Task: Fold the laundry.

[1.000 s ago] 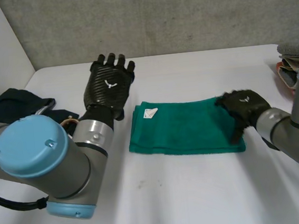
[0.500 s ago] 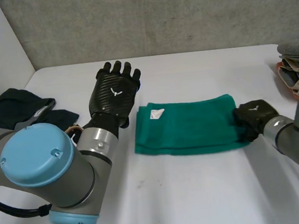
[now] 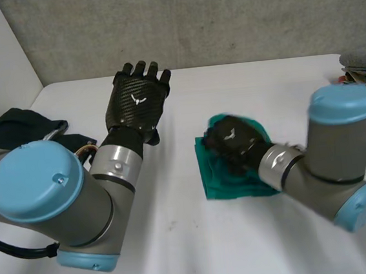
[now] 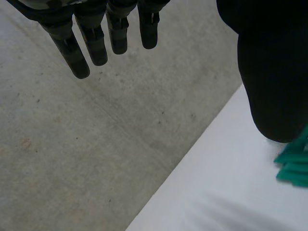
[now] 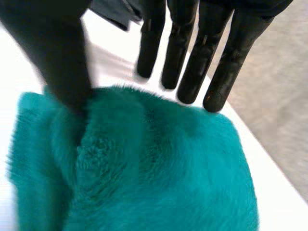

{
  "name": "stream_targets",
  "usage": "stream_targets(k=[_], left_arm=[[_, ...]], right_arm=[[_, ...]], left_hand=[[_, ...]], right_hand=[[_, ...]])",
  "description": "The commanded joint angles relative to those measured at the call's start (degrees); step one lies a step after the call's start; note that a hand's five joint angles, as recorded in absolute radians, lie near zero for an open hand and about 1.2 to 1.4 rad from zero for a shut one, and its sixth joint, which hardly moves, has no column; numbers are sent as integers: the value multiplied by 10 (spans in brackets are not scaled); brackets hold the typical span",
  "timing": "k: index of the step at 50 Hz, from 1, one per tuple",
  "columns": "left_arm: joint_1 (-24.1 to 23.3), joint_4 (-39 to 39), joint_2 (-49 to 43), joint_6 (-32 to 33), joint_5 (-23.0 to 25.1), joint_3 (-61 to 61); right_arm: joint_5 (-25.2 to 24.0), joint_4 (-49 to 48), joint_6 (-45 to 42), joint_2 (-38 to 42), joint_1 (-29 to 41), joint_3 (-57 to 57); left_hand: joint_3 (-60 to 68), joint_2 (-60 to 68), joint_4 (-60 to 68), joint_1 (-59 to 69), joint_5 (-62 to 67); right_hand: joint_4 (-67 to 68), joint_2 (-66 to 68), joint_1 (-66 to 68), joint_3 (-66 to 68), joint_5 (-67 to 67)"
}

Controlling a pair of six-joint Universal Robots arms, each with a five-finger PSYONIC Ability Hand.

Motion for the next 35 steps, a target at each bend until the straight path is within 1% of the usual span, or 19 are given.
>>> stream_targets(k=[1,2,3,4,6,8,10,11,14,15,19,21,25,26,29,30,33,34,35], left_arm=[[-5,-51,-36,-90,4,63],[-8,-60,-43,-101,4,73],[-11,-72,-51,-111,4,84],[-20,-97,-70,-133,6,108],[-31,-125,-91,-156,8,135],[-46,-153,-117,-182,20,167],[-53,-167,-136,-199,33,189],[-59,-176,-155,-213,49,209],[-68,-182,-186,-229,70,242],[-78,-184,-205,-235,78,266],[-94,-190,-251,-238,83,322],[-94,-197,-270,-238,80,345],[-95,-245,-318,-238,70,398],[-95,-269,-334,-238,65,419],[-95,-302,-356,-236,51,446],[-95,-320,-365,-234,36,457],[-95,-340,-369,-225,6,463],[-95,-347,-368,-213,-16,459],[-95,-349,-366,-203,-27,456]], right_arm=[[67,-2,99,-6,-1,-4],[79,0,119,-15,-11,-7],[91,7,161,-35,-35,-10],[96,9,181,-44,-48,-9],[96,19,236,-62,-81,-8],[94,36,263,-65,-96,-9],[96,66,282,-66,-109,-16],[96,77,282,-65,-113,-19],[98,98,285,-58,-129,-30],[98,100,285,-55,-135,-31],[97,103,279,-39,-147,-38],[98,103,278,-33,-145,-41],[93,104,278,-18,-145,-49],[91,104,279,-11,-145,-53],[89,104,279,3,-145,-61],[89,105,279,11,-144,-69],[88,107,276,25,-143,-80],[82,107,269,32,-140,-83],[79,108,265,35,-137,-85]], left_hand=[[-20,-16,-15,-9,-25],[-20,-16,-15,-9,-25],[-20,-16,-15,-9,-25],[-20,-16,-15,-9,-25],[-19,-15,-13,-7,-23],[-12,-8,-6,-1,-17],[-9,-5,-3,3,-13],[-5,-1,0,6,-10],[15,19,21,26,10],[33,37,39,45,29],[45,49,51,57,40],[62,66,68,73,57],[67,71,73,78,62],[69,73,74,80,64],[69,73,74,80,64],[69,73,74,80,64],[69,73,74,80,64],[65,69,71,77,61],[64,68,69,75,59]], right_hand=[[-341,-319,-228,-338,-339],[-341,-319,-228,-338,-339],[-341,-319,-228,-338,-339],[-341,-319,-228,-338,-339],[-341,-319,-228,-338,-339],[-341,-319,-228,-338,-339],[-341,-319,-228,-338,-339],[-341,-319,-228,-338,-339],[-341,-319,-228,-338,-339],[-341,-319,-228,-338,-339],[-341,-319,-228,-338,-339],[-341,-319,-228,-338,-339],[-341,-319,-228,-338,-339],[-341,-319,-228,-338,-339],[-341,-319,-228,-338,-339],[-341,-319,-228,-338,-339],[-341,-319,-228,-338,-339],[-341,-319,-228,-338,-339],[-341,-319,-228,-338,-339]])
